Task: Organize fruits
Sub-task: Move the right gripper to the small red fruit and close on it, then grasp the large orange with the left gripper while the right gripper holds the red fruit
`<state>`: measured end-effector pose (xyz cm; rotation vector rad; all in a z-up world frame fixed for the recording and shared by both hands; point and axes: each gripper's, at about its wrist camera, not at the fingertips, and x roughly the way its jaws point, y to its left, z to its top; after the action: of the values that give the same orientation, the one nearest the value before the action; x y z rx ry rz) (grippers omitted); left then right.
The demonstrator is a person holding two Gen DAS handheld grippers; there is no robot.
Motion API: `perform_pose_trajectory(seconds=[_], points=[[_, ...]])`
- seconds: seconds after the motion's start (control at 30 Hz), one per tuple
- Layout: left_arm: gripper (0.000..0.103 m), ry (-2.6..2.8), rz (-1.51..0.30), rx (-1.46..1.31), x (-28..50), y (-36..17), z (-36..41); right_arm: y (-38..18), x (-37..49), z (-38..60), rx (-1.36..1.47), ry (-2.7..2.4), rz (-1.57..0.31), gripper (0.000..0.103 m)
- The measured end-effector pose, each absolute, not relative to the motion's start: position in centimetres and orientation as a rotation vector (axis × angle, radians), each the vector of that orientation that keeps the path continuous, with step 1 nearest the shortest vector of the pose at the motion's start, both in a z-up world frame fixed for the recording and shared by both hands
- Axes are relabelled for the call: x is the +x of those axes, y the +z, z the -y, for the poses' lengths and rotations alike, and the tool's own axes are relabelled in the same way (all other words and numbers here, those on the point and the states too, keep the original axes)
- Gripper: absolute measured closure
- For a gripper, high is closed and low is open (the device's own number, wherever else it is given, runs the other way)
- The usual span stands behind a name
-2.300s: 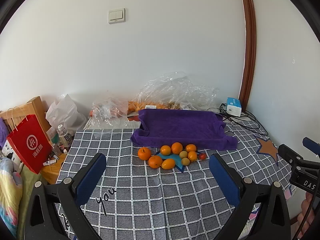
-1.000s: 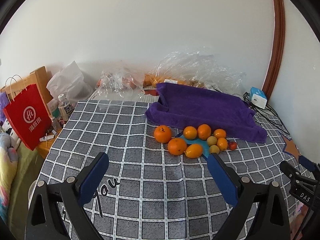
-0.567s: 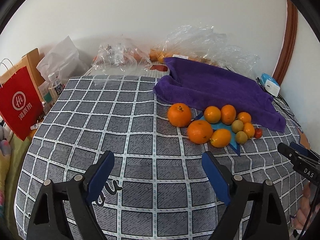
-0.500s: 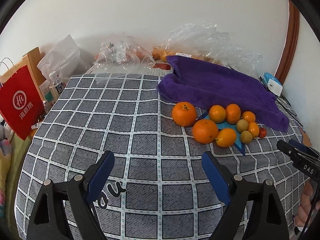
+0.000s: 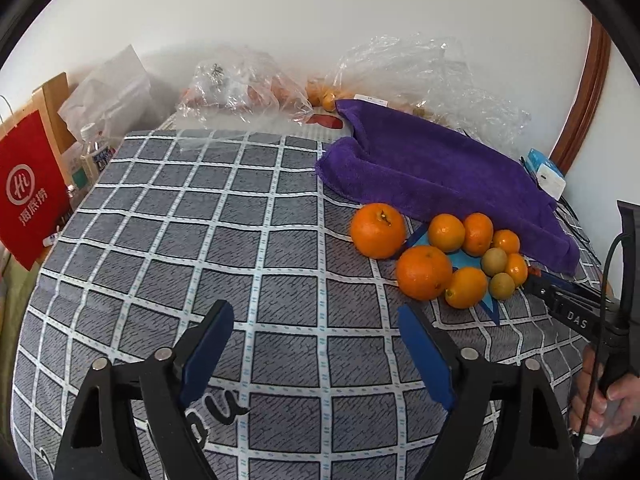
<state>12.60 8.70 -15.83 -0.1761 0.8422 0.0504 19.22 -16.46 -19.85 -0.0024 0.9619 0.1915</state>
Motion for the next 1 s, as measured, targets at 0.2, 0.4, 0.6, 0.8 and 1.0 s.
perform_pose_trajectory(seconds=[0.2, 0.4, 0.6, 0.8, 1.0], points=[[0.038, 0.004, -0.851, -0.184, 14.1, -16.4, -7.9, -19.9, 19.2, 16.5, -0.012, 0.212, -0.937, 0.079], [0.038, -0.007, -0.823, -0.242, 16.1, -15.5, -7.3, -18.8, 17.4, 19.1, 0.027, 0.174, -0.906, 0.079], [0.039, 0.000, -0.846, -0.254, 18.5, -15.7, -6.6, -18.6, 16.1, 21.0, 0.031, 0.134, -0.904, 0.079], [0.051, -0.006, -0.895, -0.300, 19.8, -16.6, -6.4, -19.7, 15.6, 21.4, 0.011, 0.104, -0.938, 0.079], [0.063, -0.007, -0.911, -0.357, 20.7, -17.5, -6.7, -19.7, 15.3, 21.2, -0.003, 0.108, -0.937, 0.079]])
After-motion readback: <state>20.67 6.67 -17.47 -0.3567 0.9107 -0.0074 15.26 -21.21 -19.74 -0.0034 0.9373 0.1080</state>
